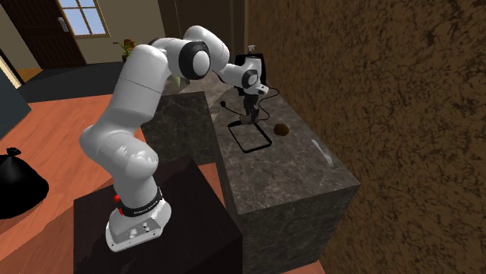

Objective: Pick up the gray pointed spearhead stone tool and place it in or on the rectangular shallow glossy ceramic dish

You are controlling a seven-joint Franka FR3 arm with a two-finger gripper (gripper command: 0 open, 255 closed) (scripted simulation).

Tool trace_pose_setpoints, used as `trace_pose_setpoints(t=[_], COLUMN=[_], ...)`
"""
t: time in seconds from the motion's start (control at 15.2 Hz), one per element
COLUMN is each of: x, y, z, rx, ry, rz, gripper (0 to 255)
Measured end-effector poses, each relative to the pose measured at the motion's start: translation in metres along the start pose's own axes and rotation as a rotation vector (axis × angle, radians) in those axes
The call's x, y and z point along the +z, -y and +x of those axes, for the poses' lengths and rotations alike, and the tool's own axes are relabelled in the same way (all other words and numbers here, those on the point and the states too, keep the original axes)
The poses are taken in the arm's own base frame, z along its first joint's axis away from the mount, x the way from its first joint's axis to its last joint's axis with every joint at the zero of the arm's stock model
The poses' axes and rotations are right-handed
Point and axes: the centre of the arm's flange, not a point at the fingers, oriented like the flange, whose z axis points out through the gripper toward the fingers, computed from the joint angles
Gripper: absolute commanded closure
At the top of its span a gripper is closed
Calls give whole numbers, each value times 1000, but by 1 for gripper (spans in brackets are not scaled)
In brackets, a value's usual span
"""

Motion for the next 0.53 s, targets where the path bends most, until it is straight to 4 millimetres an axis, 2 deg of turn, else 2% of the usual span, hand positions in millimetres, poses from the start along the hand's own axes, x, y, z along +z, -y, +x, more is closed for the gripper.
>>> trace_pose_setpoints(t=[0.53], x=[40], y=[5], z=[2], rx=[2], ry=[0], rz=[-1], gripper=[255])
